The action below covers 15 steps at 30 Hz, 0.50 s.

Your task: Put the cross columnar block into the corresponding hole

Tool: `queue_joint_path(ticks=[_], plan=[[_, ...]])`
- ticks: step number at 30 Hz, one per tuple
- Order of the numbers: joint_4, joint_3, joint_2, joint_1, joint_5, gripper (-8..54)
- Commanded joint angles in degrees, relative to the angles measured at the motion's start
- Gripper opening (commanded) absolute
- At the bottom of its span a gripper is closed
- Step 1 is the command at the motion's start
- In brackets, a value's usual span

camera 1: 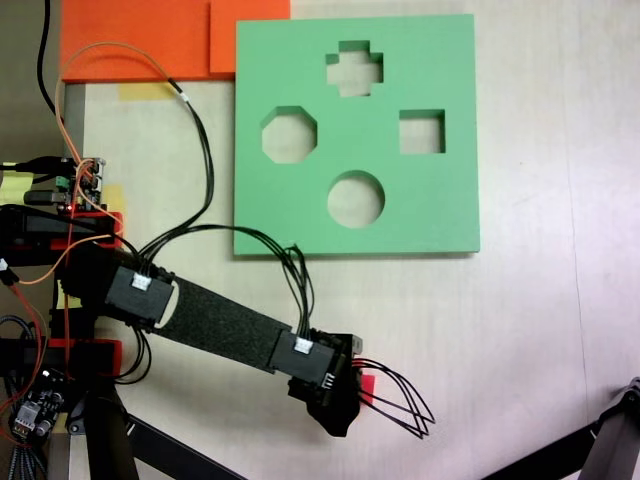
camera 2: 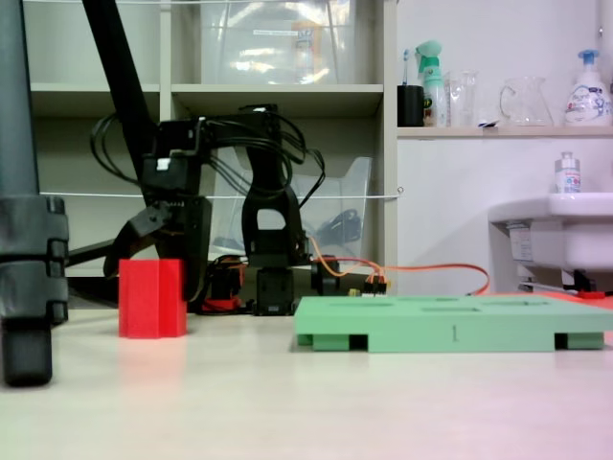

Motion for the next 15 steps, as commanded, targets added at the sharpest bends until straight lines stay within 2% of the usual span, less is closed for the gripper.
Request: queue_joint_path(ticks=[1,3,5,8,15], plan=[[-0.18,-1.41,-0.62,-0.53,0.79,41.5],[0.0,-0.18,-0.7,-0.44,1.67,34.1],[0.62,0.97,-0.7,0.26,1.76,32.4],[3.78,1.14,-1.23,0.88,2.02,26.4],[15.64,-1.85,2.72,0.53,2.11,20.6]])
